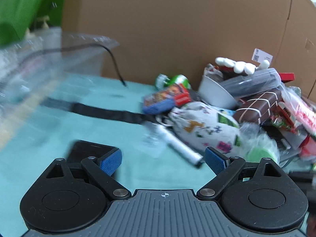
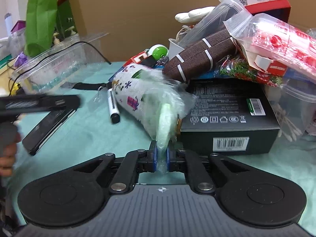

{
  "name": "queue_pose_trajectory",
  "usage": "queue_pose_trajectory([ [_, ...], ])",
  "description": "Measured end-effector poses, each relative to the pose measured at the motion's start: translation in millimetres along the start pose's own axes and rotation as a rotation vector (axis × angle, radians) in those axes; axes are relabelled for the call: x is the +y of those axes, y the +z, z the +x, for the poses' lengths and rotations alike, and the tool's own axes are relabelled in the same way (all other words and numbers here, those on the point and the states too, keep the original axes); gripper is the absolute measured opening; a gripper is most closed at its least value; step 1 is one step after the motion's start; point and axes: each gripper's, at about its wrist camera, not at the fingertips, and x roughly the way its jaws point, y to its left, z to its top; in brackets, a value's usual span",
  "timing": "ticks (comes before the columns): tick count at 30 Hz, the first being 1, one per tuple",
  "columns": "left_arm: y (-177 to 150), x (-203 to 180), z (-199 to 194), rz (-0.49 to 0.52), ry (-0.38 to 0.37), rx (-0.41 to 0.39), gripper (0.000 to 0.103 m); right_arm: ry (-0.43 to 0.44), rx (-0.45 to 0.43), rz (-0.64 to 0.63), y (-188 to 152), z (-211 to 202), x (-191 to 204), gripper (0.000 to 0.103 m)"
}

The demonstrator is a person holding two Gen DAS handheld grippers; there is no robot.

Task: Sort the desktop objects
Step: 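Close the right gripper on the clear bag holding green soap, then close the left gripper on the white permanent marker while the right gripper holds the bag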

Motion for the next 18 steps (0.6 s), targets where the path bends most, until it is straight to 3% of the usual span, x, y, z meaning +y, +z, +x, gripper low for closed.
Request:
queue_pose_trajectory([
  [3,-1,-14,22,-0.044,-0.001,0.011,0.095,0.000,0.000,0.002,-1,-1,-2,0.010],
  [8,-4,-25,50,-0.030,0.057,0.031,0.080,0.003,-0.003,0.005,-1,0,-5,0.010],
  [9,-3,-26,51,-0.020,0.064,0.033,0.068,0.004,-0.003,0.003,-1,1,-5,0.010],
  [10,-3,-26,51,-0.010,0.062,0.035,0.040,0.005,-0.003,0.003,-1,2,-6,0.010],
  [11,-3,-25,52,-0.009,0.022,0.050,0.025,0.006,-0.003,0.002,-1,2,-6,0.010],
  [12,-2,-23,51,-0.027,-0.002,0.061,0.020,0.007,-0.001,-0.002,-1,1,-6,0.010],
  [16,-7,-22,42,-0.005,-0.004,0.055,0.016,0.008,0.017,-0.038,-5,-9,-4,0.009],
  [18,-10,-18,33,0.006,-0.047,0.082,0.015,0.023,0.037,-0.054,-11,-19,-5,0.009],
])
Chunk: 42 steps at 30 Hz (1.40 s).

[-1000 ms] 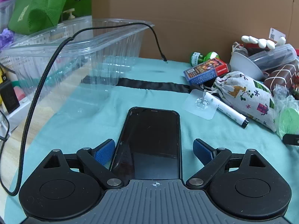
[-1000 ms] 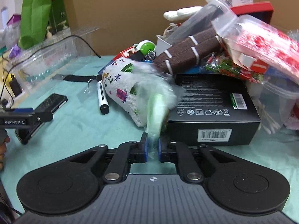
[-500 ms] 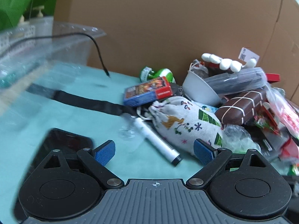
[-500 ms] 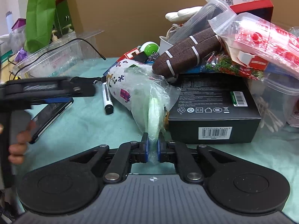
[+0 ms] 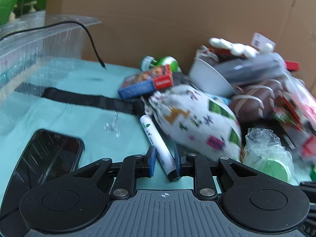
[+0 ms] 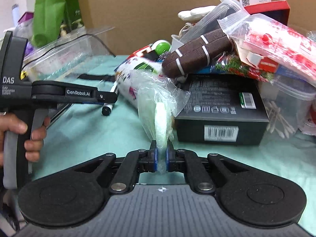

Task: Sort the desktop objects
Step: 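Close the left gripper on the white permanent marker while the right gripper holds the bag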

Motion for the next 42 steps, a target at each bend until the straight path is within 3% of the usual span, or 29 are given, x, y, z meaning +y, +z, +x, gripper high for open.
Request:
queue_pose_trajectory([
  [4,-11,8,-21,0.011,-0.069,0.063,0.019,0.058,0.049,0.002,-8,-18,-6,0.009],
  [7,-9,3,-21,0.003,-0.022,0.051,0.062,0.053,0.038,0.007,-5,-16,-7,0.014],
  [9,-7,-3,-15,0.030,0.020,0.035,0.069,0.037,0.022,0.007,0,-9,-4,0.017],
  [13,-2,-13,0,0.070,0.054,0.038,0.075,0.029,-0.001,0.026,8,5,-3,0.037],
  [15,-1,-17,3,0.096,0.068,0.040,0.071,0.034,-0.004,0.036,11,9,-3,0.038],
  [16,-2,-17,3,0.110,0.076,0.038,0.042,0.046,-0.001,0.047,11,10,-4,0.038],
  [17,-2,-18,2,0.129,0.082,0.042,0.026,0.054,0.000,0.056,11,11,-6,0.038],
  [18,-2,-17,1,0.136,0.084,0.047,0.018,0.057,0.003,0.058,11,11,-7,0.038],
  [21,-4,-13,-6,0.101,0.064,0.062,0.017,0.058,-0.002,0.058,11,8,-7,0.031],
  [22,-5,-13,-7,0.098,0.064,0.063,0.021,0.063,-0.006,0.059,11,7,-7,0.031],
  [24,-6,-16,-6,0.097,0.062,0.059,0.042,0.061,-0.006,0.063,13,9,-7,0.031],
  [26,-5,-23,-3,0.115,0.077,0.063,0.044,0.066,0.006,0.058,14,13,-7,0.016],
  [27,-6,-26,-3,0.128,0.084,0.063,0.018,0.076,0.008,0.054,14,12,-8,0.015],
  [30,-8,-30,-11,0.111,0.061,0.077,0.017,0.085,-0.003,0.058,11,2,-10,0.014],
  [36,-9,-44,-57,0.081,-0.038,-0.001,0.010,0.118,-0.080,0.093,11,-40,-27,0.014],
  [38,-6,-59,-69,0.104,-0.068,-0.032,0.009,0.118,-0.118,0.094,11,-56,-33,0.014],
  [39,-5,-69,-73,0.122,-0.080,-0.050,0.000,0.114,-0.139,0.097,12,-64,-37,0.014],
  [42,3,-95,-79,0.163,-0.122,-0.079,0.000,0.093,-0.192,0.125,11,-83,-53,0.014],
])
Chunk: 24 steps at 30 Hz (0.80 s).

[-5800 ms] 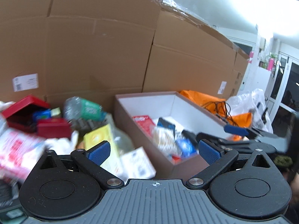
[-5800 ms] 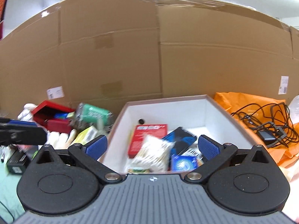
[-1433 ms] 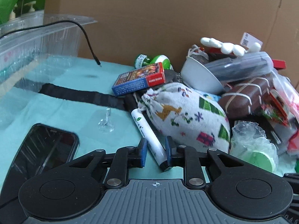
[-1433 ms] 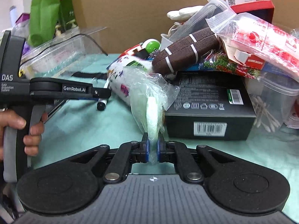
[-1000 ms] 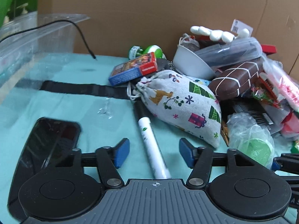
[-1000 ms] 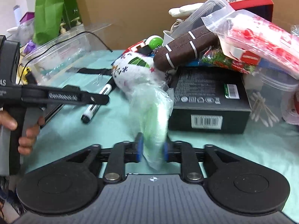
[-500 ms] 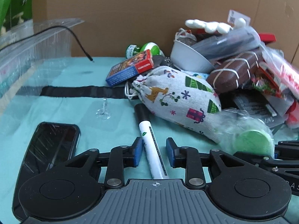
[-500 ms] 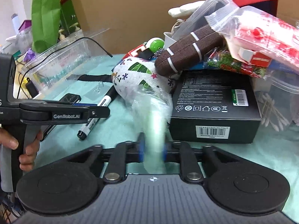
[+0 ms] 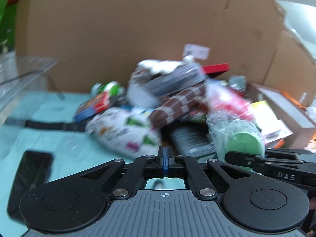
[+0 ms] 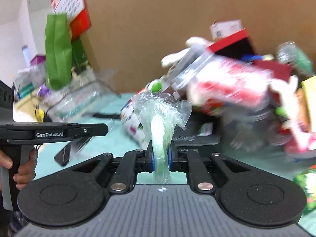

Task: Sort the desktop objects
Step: 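Close the left gripper on the white permanent marker while the right gripper holds the bag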

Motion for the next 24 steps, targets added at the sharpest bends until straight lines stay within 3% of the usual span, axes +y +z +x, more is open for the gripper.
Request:
queue_pose_trajectory([
  [2,1,-15,2,0.060,0.001,-0.003,0.000,-0.028,-0.026,0.025,1,-12,-12,0.014],
  [3,-1,-20,7,0.093,0.014,0.022,0.017,-0.037,-0.032,0.036,-1,-16,-18,0.014],
  [5,-12,-25,17,0.137,0.064,0.080,0.036,-0.047,-0.025,0.044,-6,-21,-27,0.014],
  [6,-21,-25,23,0.147,0.088,0.121,0.055,-0.051,-0.018,0.045,-9,-22,-30,0.014],
  [7,-29,-25,25,0.150,0.093,0.152,0.059,-0.051,-0.010,0.047,-12,-22,-32,0.014],
  [11,-52,-34,32,0.187,0.059,0.239,0.059,-0.049,0.018,0.064,-20,-18,-40,0.014],
  [14,-64,-39,40,0.258,0.114,0.271,0.059,-0.047,0.016,0.070,-21,-17,-41,0.014],
  [17,-67,-32,39,0.222,0.101,0.268,0.058,-0.055,0.014,0.067,-23,-21,-44,0.014],
  [19,-69,-30,37,0.207,0.103,0.253,0.040,-0.068,0.018,0.068,-24,-24,-49,0.014],
  [20,-71,-30,36,0.217,0.106,0.242,0.036,-0.076,0.024,0.066,-25,-25,-53,0.014],
  [22,-71,-31,35,0.214,0.097,0.232,0.011,-0.105,0.042,0.056,-25,-29,-61,0.014],
  [24,-73,-34,35,0.229,0.103,0.221,0.010,-0.170,0.052,0.047,-23,-37,-72,0.014],
])
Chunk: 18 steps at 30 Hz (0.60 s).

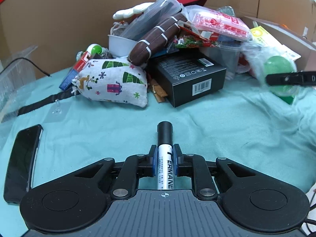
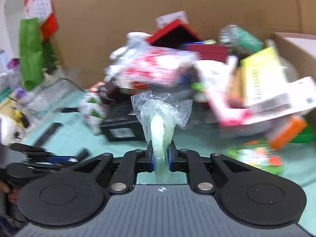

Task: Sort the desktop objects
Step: 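Close the left gripper on the white permanent marker while the right gripper holds the bag, then lift the marker and soap bag and carry them over the white box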

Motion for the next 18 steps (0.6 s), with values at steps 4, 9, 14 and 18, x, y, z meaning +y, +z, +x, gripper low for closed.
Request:
queue_pose_trajectory([
  [4,-2,-1,-1,-0.009,-0.014,-0.021,0.010,-0.137,-0.025,0.074,7,-18,-31,0.014],
  [9,7,5,-9,-0.071,-0.065,-0.083,0.010,-0.124,0.011,0.045,0,-11,-17,0.014],
  [14,17,4,-25,-0.086,-0.089,-0.159,0.010,-0.050,0.052,0.001,-1,10,13,0.014],
  [18,22,4,-31,-0.091,-0.099,-0.185,0.010,-0.023,0.061,-0.023,1,18,30,0.014],
])
